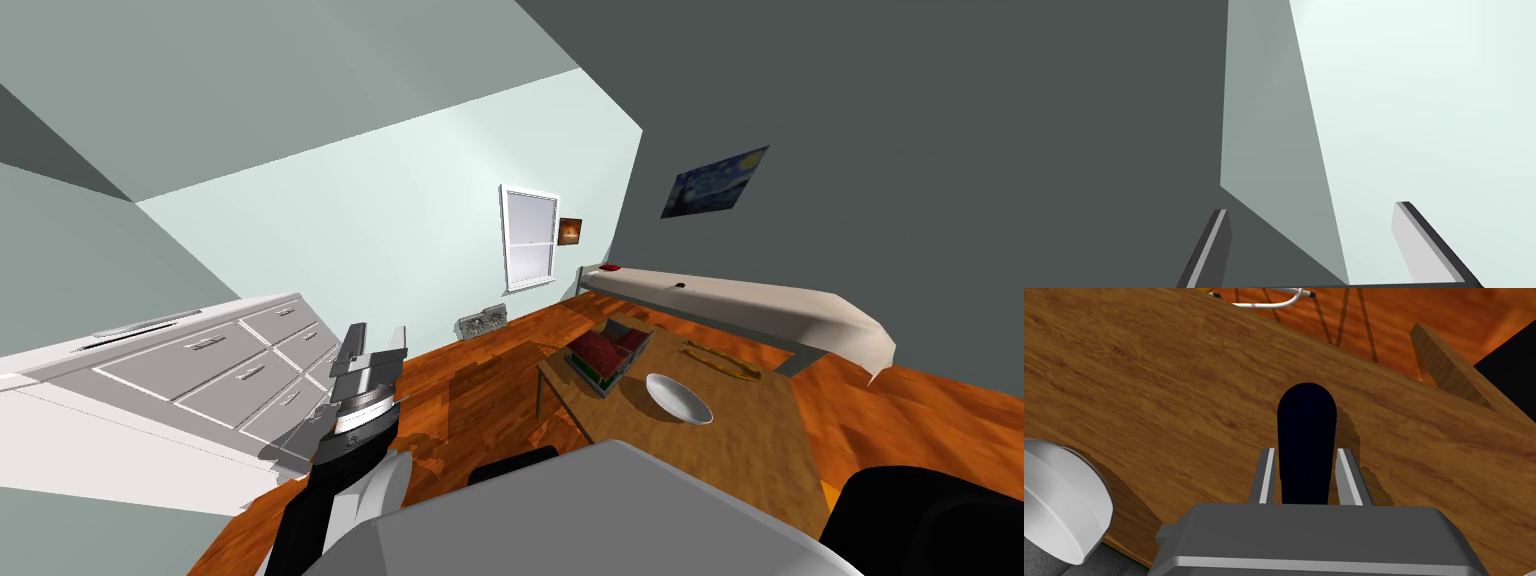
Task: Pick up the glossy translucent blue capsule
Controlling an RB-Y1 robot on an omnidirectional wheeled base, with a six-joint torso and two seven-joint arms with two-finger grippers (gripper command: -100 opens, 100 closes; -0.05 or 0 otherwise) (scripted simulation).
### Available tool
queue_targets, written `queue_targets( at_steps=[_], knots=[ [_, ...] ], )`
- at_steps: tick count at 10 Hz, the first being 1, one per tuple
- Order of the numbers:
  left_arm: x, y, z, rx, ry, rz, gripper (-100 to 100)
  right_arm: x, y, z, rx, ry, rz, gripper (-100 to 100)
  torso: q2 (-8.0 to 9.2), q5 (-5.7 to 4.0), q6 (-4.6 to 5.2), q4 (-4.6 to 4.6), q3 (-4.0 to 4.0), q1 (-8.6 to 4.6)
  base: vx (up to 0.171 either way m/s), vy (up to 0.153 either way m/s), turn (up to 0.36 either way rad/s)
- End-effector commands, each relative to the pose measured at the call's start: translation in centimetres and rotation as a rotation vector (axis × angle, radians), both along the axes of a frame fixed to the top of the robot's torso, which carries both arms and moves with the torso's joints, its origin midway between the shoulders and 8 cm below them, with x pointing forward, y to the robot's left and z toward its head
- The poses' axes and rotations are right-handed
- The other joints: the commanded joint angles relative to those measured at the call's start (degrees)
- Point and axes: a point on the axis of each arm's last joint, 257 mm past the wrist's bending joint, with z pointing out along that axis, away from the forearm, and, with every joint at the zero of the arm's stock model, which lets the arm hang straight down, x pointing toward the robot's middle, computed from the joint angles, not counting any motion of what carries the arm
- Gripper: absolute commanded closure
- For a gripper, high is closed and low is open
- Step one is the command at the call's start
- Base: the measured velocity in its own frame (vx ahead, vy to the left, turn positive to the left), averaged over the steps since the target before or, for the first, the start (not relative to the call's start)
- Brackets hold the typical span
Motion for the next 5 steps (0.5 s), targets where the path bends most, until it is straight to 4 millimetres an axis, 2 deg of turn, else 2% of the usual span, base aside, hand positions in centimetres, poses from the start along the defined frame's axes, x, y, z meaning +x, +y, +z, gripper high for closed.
queue_targets(
  at_steps=[1, 3, 4, 5],
  knots=[
    [0.0, 0.0, 0.0, 0.0, 0.0, 0.0, 0, 0.25, -0.46, 0.78, -0.001, 0.0, 0.007, 100, 0.0, 0.0, 0.0, 0.0, 0.0, 0.0, -0.004, 0.036, -0.082],
    [0.0, 0.0, 0.0, 0.0, 0.0, 0.0, 0, 0.63, -1.01, 1.56, -0.002, 0.0, 0.014, 100, 0.02, 0.06, 0.06, -0.01, 0.01, 0.25, -0.002, 0.063, -0.061],
    [0.0, 0.0, 0.0, 0.0, 0.0, 0.0, 0, 0.43, -0.87, 1.31, -0.003, 0.001, 0.015, 100, 0.03, 0.06, 0.02, 0.0, 0.01, 0.29, -0.006, 0.029, -0.006],
    [0.0, 0.0, 0.0, 0.0, 0.0, 0.0, 0, 0.45, -0.86, 1.33, -0.002, 0.001, 0.013, 0, 0.02, 0.05, 0.02, 0.0, 0.01, 0.18, -0.001, 0.006, -0.001]
  ],
)
